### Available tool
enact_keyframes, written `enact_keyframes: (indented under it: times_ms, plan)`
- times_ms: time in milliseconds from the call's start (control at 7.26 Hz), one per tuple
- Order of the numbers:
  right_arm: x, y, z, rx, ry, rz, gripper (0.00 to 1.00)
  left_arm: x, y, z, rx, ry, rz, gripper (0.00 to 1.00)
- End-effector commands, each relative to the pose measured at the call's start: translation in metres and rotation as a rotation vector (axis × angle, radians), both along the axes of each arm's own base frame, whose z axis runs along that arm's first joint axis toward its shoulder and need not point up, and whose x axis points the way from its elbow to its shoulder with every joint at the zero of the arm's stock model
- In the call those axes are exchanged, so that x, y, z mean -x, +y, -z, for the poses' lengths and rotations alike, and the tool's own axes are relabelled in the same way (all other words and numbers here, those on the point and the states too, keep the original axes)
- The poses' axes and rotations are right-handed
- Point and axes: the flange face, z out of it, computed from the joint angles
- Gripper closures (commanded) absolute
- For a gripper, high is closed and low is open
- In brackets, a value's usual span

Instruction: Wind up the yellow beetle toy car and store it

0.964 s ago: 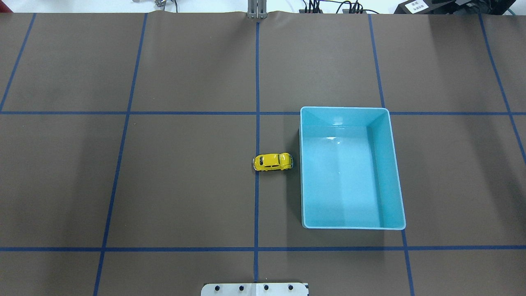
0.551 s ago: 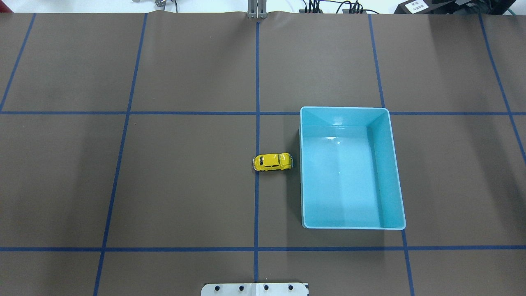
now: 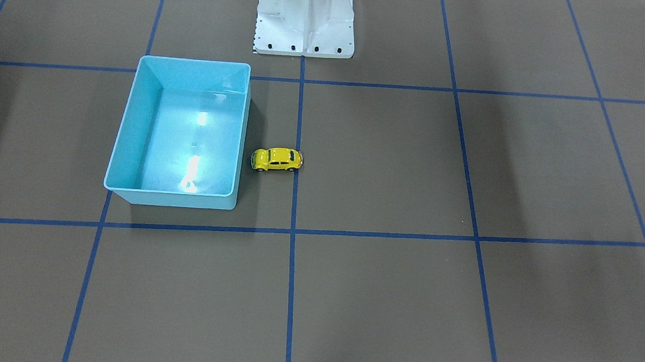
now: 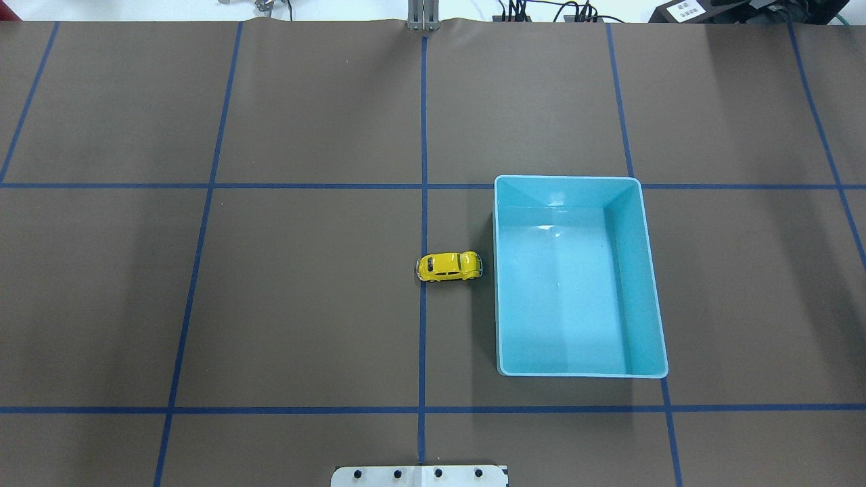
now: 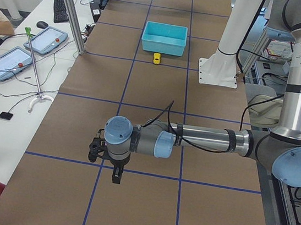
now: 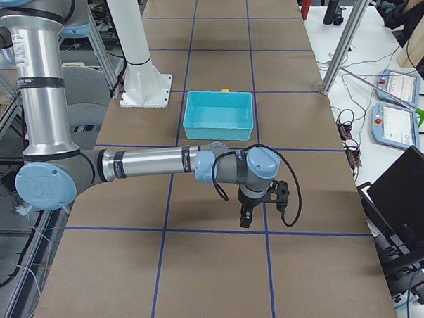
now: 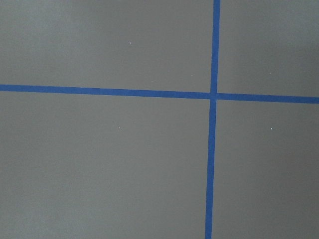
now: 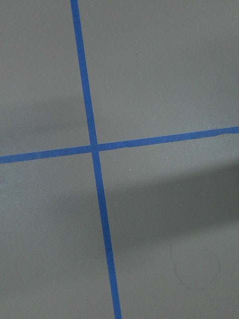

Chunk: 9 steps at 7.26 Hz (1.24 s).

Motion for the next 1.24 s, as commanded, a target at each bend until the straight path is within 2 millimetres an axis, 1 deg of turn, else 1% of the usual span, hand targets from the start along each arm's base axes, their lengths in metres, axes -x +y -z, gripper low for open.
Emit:
enact_keyframes:
  times_ms: [0,138,275,551,826,1101]
  plan:
    - [0.0013,0.0001,-0.0012,0.004,-0.007,0.002,0.00,0.0000,0.0000,0.0000,0.000,0.000,0.000,0.00]
    - [0.0017,0.0008,-0.0029,0.005,-0.003,0.004,0.00,0.0000,0.0000,0.0000,0.000,0.000,0.000,0.00]
    - [0.0020,-0.0010,0.0025,-0.005,-0.006,0.003,0.00,0.0000,0.0000,0.0000,0.000,0.000,0.000,0.00]
    - [0.0022,-0.0001,0.0011,-0.005,-0.009,0.008,0.00,0.0000,-0.0001,0.0008,-0.002,0.000,0.000,0.00]
    - [0.0025,0.0004,-0.0066,0.010,-0.003,0.008,0.00,0.0000,-0.0001,0.0008,-0.002,0.000,0.000,0.00]
    - [0.0024,-0.0003,-0.0060,0.008,-0.001,0.008,0.00,0.0000,0.0000,0.0006,0.000,0.000,0.000,0.00]
